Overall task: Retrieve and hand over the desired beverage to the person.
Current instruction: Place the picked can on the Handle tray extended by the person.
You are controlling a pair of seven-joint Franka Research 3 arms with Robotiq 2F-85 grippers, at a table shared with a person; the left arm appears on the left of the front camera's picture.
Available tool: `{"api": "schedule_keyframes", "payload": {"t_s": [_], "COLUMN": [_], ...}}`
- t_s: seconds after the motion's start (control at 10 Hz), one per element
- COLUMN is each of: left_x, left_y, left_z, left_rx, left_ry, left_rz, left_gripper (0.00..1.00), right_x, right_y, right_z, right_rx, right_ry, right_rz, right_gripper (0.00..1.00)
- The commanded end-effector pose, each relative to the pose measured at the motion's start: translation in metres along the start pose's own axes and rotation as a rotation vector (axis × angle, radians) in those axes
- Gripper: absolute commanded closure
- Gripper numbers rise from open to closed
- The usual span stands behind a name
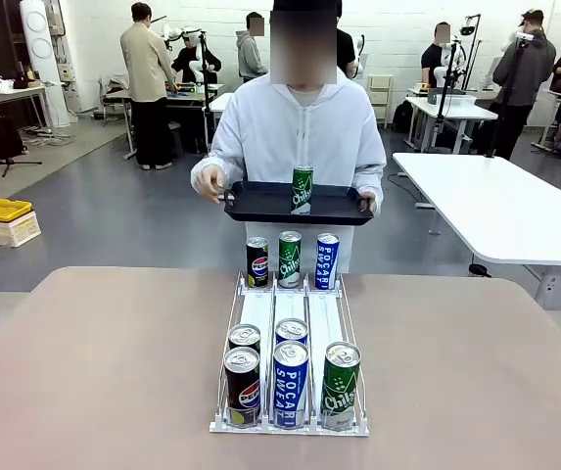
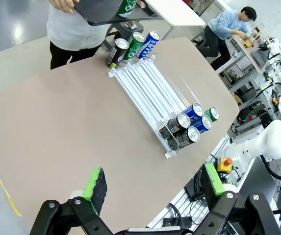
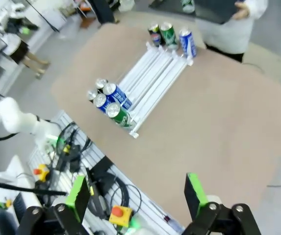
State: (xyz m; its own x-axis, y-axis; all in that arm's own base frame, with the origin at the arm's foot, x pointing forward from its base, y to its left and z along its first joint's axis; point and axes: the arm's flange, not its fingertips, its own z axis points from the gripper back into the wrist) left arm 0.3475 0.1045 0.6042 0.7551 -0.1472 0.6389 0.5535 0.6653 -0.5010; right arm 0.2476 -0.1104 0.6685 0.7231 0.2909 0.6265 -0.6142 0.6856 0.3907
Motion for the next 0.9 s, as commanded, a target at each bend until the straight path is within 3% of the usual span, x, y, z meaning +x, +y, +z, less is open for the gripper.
{"api": "schedule_keyframes", "payload": {"t_s": [0.0, 0.1, 0.8], "left_x": [-0.001, -0.001, -0.001], "left_y": [0.001, 0.001, 0.001], "left_z": [0.0, 0.0, 0.0], "left_rx": [-0.015, -0.015, -0.015], "left_ry": [-0.012, -0.012, -0.012], "left_rz": [-0.017, -0.017, -0.017], "left_gripper": [0.0, 0.0, 0.0], "right_x": [0.008, 0.0, 0.0], "right_y": [0.004, 0.0, 0.0], "right_z": [-0.02, 0.0, 0.0], "right_rx": [-0.055, 0.0, 0.0], "right_ry": [-0.031, 0.0, 0.0], "right_rz": [-0.022, 0.0, 0.0], "right_gripper": [0.0, 0.0, 0.0]}}
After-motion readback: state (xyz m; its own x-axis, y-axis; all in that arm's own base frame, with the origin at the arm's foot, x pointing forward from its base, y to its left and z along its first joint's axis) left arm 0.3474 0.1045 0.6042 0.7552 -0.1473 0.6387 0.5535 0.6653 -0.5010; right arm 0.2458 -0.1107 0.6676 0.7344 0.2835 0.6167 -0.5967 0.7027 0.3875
